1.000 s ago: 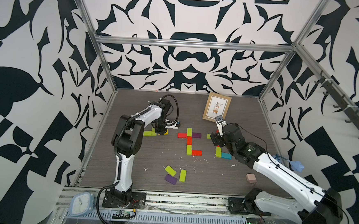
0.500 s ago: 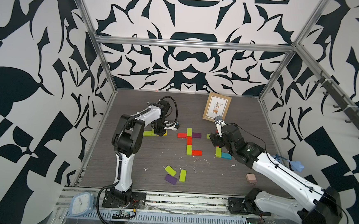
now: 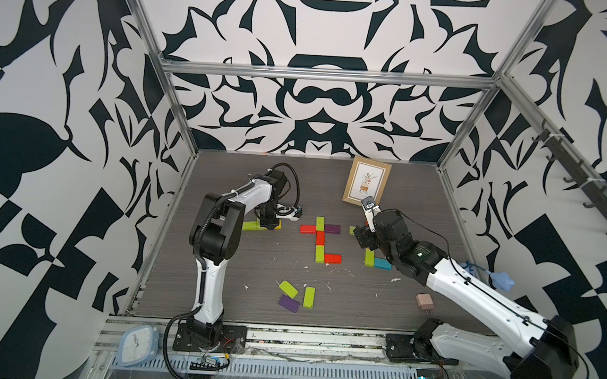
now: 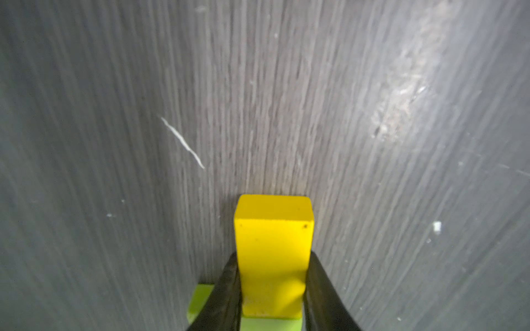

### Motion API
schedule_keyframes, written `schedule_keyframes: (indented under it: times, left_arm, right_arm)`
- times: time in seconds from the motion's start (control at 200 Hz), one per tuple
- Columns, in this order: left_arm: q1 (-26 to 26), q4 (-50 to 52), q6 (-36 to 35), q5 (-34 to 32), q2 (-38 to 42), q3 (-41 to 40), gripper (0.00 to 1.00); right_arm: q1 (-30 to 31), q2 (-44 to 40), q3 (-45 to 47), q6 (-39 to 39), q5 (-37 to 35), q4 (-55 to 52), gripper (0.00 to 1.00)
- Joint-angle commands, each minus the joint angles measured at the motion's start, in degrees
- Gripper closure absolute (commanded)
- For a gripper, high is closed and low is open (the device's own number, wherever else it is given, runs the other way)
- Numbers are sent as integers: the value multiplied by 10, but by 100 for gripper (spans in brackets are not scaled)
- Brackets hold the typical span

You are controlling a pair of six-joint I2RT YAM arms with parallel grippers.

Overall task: Assemble the letter t with building blocks
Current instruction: Assemble the building block at the center of the board.

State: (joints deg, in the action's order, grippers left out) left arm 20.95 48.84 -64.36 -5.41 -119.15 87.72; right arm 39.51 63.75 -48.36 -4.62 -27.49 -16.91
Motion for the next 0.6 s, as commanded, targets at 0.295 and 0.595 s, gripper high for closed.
schedule_keyframes:
  times: [0.295,0.595]
  left_arm:
    - [-3,5,-15,-5,-12,-16,87]
    - [-3,-7,-15,-17,-7,-25,75]
  right_arm:
    - [8,6,-9,-6,-17,0,1]
    - [11,7,-10,-8,-21,-1,0]
